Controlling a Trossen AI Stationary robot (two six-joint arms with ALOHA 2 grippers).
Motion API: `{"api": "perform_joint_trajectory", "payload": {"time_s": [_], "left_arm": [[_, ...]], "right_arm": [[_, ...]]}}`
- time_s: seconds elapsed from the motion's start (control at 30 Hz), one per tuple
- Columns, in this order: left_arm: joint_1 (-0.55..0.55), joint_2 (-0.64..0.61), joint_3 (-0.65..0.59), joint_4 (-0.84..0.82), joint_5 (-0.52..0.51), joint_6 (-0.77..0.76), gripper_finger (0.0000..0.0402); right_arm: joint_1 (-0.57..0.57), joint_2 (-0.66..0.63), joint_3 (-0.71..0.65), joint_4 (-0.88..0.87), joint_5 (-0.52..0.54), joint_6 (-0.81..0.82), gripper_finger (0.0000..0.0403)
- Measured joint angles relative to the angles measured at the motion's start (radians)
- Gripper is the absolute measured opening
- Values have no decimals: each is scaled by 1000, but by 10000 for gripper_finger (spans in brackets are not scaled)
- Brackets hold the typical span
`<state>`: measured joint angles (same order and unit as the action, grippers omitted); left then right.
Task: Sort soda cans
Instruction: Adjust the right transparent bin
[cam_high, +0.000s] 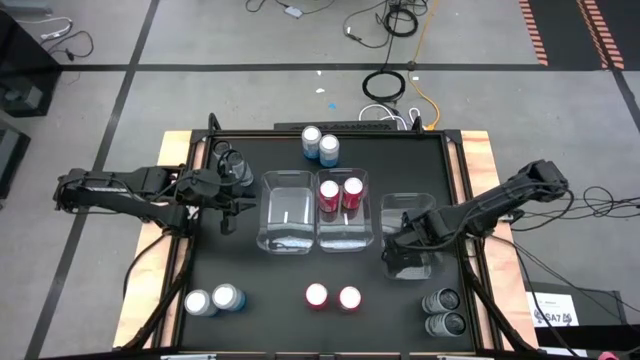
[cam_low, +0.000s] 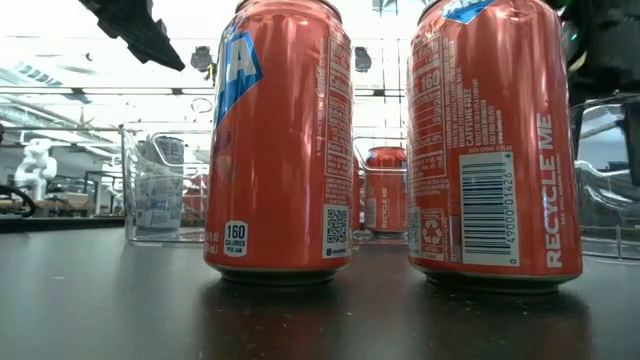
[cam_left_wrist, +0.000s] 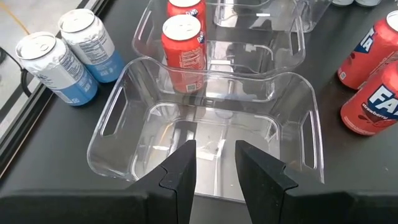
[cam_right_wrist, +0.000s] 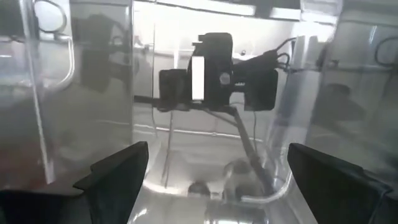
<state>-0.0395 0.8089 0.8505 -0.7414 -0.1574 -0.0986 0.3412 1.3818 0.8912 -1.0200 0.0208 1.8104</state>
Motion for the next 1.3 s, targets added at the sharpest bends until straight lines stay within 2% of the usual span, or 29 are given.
{"api": "perform_joint_trajectory", "payload": {"time_s": [0.3, 0.57, 0.67, 1.0, 1.3], "left_arm": [[0, 0, 0, 0, -2, 0, 123], [0, 0, 0, 0, -3, 0, 123], [0, 0, 0, 0, -4, 0, 123], [0, 0, 0, 0, -4, 0, 123], [0, 0, 0, 0, -4, 0, 123]], "right_arm": [[-73, 104, -36, 56, -28, -79, 376], [-80, 115, -91, 195, -45, -65, 366], [-80, 114, -91, 195, -44, -63, 337], [-80, 70, -94, 181, -27, -40, 204], [-80, 18, -94, 125, 28, -38, 149]]}}
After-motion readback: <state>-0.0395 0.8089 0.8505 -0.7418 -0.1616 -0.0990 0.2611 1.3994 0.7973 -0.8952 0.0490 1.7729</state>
